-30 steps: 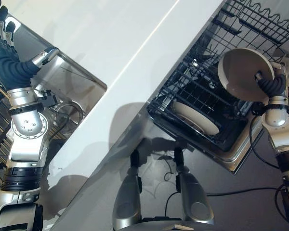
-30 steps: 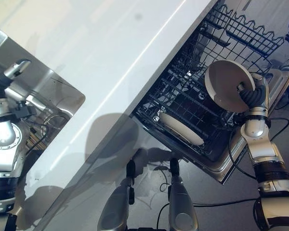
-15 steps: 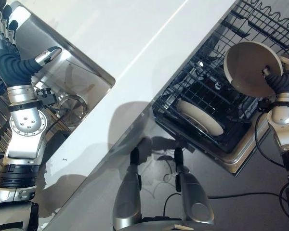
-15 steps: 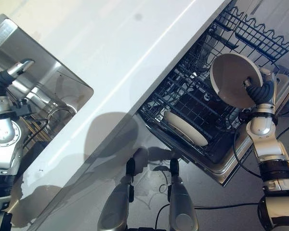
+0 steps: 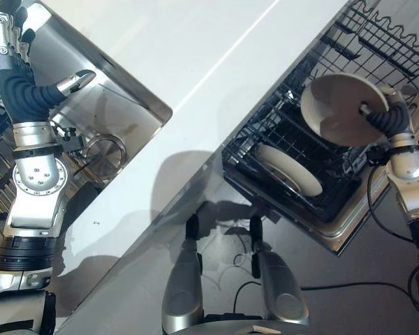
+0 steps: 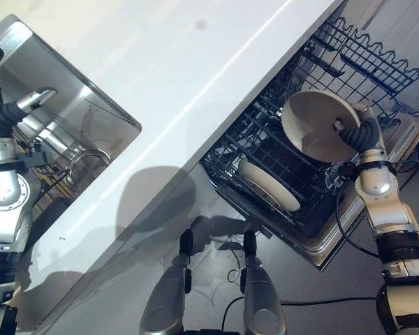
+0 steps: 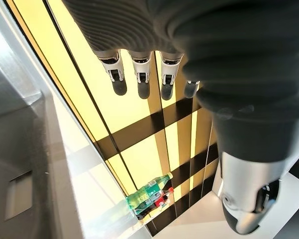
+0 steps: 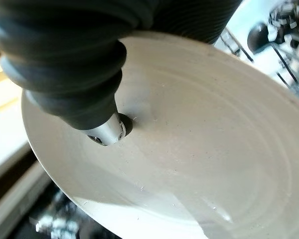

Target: Pick up plates and place into dishwasher.

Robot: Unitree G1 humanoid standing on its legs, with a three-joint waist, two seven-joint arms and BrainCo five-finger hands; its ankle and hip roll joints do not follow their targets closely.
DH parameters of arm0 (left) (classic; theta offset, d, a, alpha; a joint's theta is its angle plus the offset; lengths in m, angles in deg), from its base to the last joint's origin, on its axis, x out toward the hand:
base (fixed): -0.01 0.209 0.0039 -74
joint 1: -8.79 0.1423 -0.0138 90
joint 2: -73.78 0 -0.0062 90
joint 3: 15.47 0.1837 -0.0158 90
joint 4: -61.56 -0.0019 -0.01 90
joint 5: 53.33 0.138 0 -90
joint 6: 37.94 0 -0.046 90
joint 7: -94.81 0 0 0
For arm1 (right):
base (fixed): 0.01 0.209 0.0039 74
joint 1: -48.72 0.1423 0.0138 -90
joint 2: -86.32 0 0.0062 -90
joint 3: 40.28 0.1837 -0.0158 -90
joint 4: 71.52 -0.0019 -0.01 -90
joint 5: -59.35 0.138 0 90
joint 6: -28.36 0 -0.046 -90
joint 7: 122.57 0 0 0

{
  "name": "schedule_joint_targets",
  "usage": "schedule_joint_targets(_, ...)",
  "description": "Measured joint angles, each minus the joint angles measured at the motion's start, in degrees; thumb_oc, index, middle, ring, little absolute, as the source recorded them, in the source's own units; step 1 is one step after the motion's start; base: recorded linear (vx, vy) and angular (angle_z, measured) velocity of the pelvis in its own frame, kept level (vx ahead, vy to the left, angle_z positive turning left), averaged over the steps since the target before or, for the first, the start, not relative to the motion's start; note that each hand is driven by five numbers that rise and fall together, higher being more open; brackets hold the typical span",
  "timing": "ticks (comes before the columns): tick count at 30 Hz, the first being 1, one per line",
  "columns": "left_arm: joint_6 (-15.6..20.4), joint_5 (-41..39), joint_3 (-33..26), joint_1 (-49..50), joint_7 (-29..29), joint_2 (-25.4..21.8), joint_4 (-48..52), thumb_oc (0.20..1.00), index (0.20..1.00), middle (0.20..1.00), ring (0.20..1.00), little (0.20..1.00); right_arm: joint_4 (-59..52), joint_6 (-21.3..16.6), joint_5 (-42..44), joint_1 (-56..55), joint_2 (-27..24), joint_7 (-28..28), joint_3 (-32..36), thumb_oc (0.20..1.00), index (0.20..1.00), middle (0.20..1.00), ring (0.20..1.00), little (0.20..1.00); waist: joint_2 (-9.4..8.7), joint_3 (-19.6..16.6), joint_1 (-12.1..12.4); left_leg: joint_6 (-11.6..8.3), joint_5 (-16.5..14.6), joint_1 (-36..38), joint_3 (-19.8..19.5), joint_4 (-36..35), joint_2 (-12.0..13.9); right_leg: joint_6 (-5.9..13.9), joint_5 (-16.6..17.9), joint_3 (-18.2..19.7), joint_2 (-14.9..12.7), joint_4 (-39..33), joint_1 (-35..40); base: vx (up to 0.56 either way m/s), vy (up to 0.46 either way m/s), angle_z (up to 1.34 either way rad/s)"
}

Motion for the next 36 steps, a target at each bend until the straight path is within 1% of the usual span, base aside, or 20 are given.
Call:
schedule_joint_targets(4, -0.9, 0.0, 0.0, -1.0, 0.0, -0.3, -0.1, 1.000, 1.000, 1.000, 1.000, 1.000, 2.8, 0.1, -0.1, 0.0, -0.1, 0.7, -0.6, 0.200, 0.200, 0.200, 0.200, 0.200, -0.06, 0.1, 0.6, -0.22, 0.2, -1.2, 0.0, 0.5, 0.0, -0.04, -0.1, 0.0, 0.0, 0.7, -1.3, -0.02, -0.007, 0.00)
schedule_joint_targets(7, -1.4, 0.1, 0.7, -1.4, 0.1, -0.4, -1.2, 1.000, 1.000, 1.000, 1.000, 1.000, 3.2, 0.1, -0.2, 0.2, 0.1, -0.6, -1.9, 0.200, 0.200, 0.200, 0.200, 0.200, -0.07, 0.1, 0.5, -0.22, 0.2, -2.1, 0.0, 0.7, 0.0, -0.05, -0.1, 0.0, 0.0, 1.0, -2.4, -0.06, -0.007, 0.00)
schedule_joint_targets(11, -2.0, 0.7, 2.9, -2.3, 0.5, -2.2, -1.2, 1.000, 1.000, 1.000, 1.000, 1.000, 3.3, 0.1, -0.7, 1.7, 1.7, -2.2, -1.9, 0.200, 0.200, 0.200, 0.200, 0.200, -0.05, 1.0, 0.5, -0.27, 0.4, -3.4, 0.2, 1.1, -0.1, -0.06, -0.3, 0.2, -0.1, 2.3, -4.2, -0.07, 0.034, -0.03)
schedule_joint_targets(13, -2.0, 2.2, 3.0, -2.3, 0.9, -2.5, -1.2, 1.000, 1.000, 1.000, 1.000, 1.000, 3.5, 0.1, -0.7, 2.4, 2.5, -2.8, -2.0, 0.200, 0.200, 0.200, 0.200, 0.200, 0.24, 1.5, 0.3, -0.21, 0.6, -3.7, 0.2, 1.1, -0.3, -0.04, -0.4, 0.2, -0.2, 2.8, -4.8, -0.06, 0.048, -0.03)
schedule_joint_targets(17, -2.0, 2.4, 3.5, -2.4, 1.6, -2.7, -1.2, 1.000, 1.000, 1.000, 1.000, 1.000, 6.0, 0.0, -0.6, 4.9, 3.5, -3.0, -2.3, 0.200, 0.200, 0.200, 0.200, 0.200, 0.57, 1.8, 0.5, -0.09, 0.8, -4.0, 0.8, 0.9, -0.5, 0.05, -0.9, 0.7, -0.6, 4.3, -6.2, -0.04, 0.030, -0.04)
schedule_joint_targets(18, -2.0, 2.4, 3.6, -2.5, 1.8, -2.6, -1.2, 1.000, 1.000, 1.000, 1.000, 1.000, 6.2, 0.0, -0.3, 5.3, 3.5, -3.0, -2.4, 0.297, 0.297, 0.297, 0.297, 0.297, 0.61, 1.9, 0.4, -0.07, 0.8, -4.0, 1.0, 0.9, -0.6, 0.07, -1.0, 0.6, -0.8, 4.7, -6.4, -0.03, 0.034, -0.05)
schedule_joint_targets(19, -2.1, 2.4, 4.1, -2.8, 1.9, -2.6, -1.2, 1.000, 1.000, 1.000, 1.000, 1.000, 6.3, 0.0, 0.0, 5.5, 3.5, -3.0, -2.5, 0.765, 0.765, 0.765, 0.765, 0.765, 0.70, 1.9, 0.3, -0.05, 0.8, -4.0, 1.1, 0.9, -0.7, 0.11, -1.1, 0.6, -0.9, 4.8, -6.5, -0.03, 0.034, -0.03)
schedule_joint_targets(20, -2.1, 2.4, 4.5, -3.1, 1.9, -2.6, -1.2, 1.000, 1.000, 1.000, 1.000, 1.000, 6.3, 0.0, 0.2, 5.5, 3.5, -3.0, -2.6, 1.000, 1.000, 1.000, 1.000, 1.000, 0.73, 1.9, 0.3, -0.03, 0.8, -3.9, 1.1, 0.9, -0.7, 0.12, -1.1, 0.6, -1.0, 4.8, -6.5, 0.00, 0.000, 0.00)
schedule_joint_targets(26, -2.6, 2.4, 4.5, -3.8, 2.5, -2.6, -1.1, 1.000, 1.000, 1.000, 1.000, 1.000, 6.3, 0.7, 1.1, 3.4, 6.5, -2.9, -4.5, 1.000, 1.000, 1.000, 1.000, 1.000, 0.77, 1.9, -0.8, 0.06, 0.9, -3.8, 1.4, 1.0, -0.7, 0.13, -1.1, 0.6, -1.0, 5.2, -6.6, 0.00, 0.000, 0.00)
schedule_joint_targets(31, -3.7, 2.3, 4.5, -3.9, 2.4, -2.0, -1.0, 1.000, 1.000, 1.000, 1.000, 1.000, 5.8, 1.2, 2.2, 2.1, 7.1, -3.1, -3.9, 1.000, 1.000, 1.000, 1.000, 1.000, 0.77, 1.9, -0.9, 0.05, 0.9, -3.2, 1.4, 1.1, -0.7, 0.11, -1.1, 0.6, -0.9, 5.3, -6.0, 0.00, 0.000, 0.00)
schedule_joint_targets(36, -3.7, 2.3, 4.4, -3.9, 2.1, -1.2, -1.0, 1.000, 1.000, 1.000, 1.000, 1.000, 3.4, 1.6, 2.4, -0.7, 7.9, -3.8, -2.6, 1.000, 1.000, 1.000, 1.000, 1.000, 0.77, 1.9, -0.9, 0.08, 0.9, -1.9, 1.6, 1.0, -0.7, 0.12, -1.1, 0.7, -1.0, 5.2, -4.7, 0.00, 0.000, 0.00)
